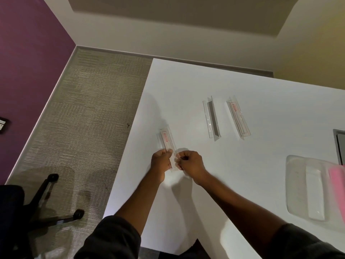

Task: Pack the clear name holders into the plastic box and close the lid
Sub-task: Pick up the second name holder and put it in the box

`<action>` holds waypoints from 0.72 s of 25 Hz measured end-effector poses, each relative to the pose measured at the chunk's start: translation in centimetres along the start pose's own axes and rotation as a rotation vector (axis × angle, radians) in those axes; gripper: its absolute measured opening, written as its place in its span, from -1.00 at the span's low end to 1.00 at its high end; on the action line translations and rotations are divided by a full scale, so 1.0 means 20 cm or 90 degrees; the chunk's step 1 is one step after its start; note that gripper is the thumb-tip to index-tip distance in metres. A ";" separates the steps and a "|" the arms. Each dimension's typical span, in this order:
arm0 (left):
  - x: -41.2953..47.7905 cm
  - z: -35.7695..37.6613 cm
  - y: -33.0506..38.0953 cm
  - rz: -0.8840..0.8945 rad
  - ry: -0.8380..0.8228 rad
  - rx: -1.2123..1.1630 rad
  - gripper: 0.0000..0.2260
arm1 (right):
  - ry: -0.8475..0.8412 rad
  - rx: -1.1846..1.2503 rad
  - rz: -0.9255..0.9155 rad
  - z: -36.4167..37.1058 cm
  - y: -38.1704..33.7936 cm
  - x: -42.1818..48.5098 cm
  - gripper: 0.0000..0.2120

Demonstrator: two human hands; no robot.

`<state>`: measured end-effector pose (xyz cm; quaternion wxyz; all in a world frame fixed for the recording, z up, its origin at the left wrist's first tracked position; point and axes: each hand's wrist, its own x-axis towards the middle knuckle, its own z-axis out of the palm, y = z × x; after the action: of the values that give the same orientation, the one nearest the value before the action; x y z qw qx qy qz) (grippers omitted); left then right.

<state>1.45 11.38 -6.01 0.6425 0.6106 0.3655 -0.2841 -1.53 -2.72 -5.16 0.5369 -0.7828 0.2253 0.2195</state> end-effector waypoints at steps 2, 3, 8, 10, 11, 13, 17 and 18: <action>-0.01 0.01 0.00 -0.002 -0.008 -0.029 -0.69 | -0.014 0.029 0.008 -0.03 0.00 -0.01 -0.80; -0.01 0.02 0.00 -0.007 -0.018 -0.054 -0.69 | -0.023 0.043 0.012 -0.04 0.00 -0.01 -0.74; -0.05 0.02 0.00 -0.009 -0.088 -0.149 -0.88 | -0.059 0.079 0.023 -0.16 0.01 -0.01 -0.60; -0.07 0.04 0.00 -0.004 -0.085 -0.151 -0.83 | -0.025 0.012 -0.010 -0.18 0.01 -0.03 -0.69; -0.07 0.06 -0.01 -0.001 -0.073 -0.151 -0.79 | 0.002 -0.043 -0.039 -0.19 0.01 -0.04 -0.75; -0.09 0.11 -0.01 0.010 -0.040 -0.159 -0.78 | 0.025 -0.154 -0.103 -0.17 0.03 -0.05 -0.55; -0.13 0.22 -0.01 0.000 -0.014 -0.141 -0.65 | 0.042 -0.316 -0.179 -0.16 0.05 -0.12 -0.17; -0.14 0.24 -0.01 -0.004 -0.018 -0.146 -0.62 | 0.070 -0.329 -0.195 -0.17 0.06 -0.14 -0.19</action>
<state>0.36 6.39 -3.92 0.7123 0.5277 0.3884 -0.2514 -4.12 -5.93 -3.44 0.3339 -0.9290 0.0702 0.1433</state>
